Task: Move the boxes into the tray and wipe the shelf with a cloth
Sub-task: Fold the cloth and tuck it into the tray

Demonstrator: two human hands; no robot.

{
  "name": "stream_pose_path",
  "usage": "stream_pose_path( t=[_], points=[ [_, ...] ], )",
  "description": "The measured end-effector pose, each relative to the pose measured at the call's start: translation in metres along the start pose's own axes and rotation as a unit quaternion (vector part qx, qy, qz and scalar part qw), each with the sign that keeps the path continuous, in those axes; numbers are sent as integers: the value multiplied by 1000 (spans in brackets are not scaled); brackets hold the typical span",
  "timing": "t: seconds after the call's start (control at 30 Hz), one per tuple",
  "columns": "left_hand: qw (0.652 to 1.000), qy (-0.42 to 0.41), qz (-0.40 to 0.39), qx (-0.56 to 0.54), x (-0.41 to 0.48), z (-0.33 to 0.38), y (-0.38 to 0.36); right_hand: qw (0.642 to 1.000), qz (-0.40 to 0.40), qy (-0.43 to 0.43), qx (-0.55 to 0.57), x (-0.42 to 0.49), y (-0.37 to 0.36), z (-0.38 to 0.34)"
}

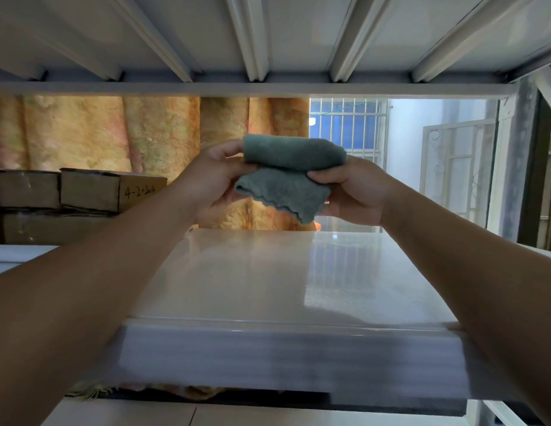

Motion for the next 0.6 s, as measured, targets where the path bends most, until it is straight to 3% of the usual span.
stream_pose_path(
  t=[0.1,0.33,0.6],
  points=[
    [1000,-10,-11,7,-3,2,-2,998,-65,-11,22,-5,-9,2],
    [1000,-12,4,-24,-5,8,-2,990,-36,39,134,-6,-6,-14],
    [998,-2,58,-33,-10,11,2,993,29,10,112,-7,-1,-7]
  ],
)
Point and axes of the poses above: each hand's wrist, its own x-axis towards the middle knuckle, its own y-axis out of the back of the hand, z = x × y, the point moved 8 cm from there along x, towards the middle knuckle, and after that the axes turned 9 degrees about y, right-handed, at the moved point
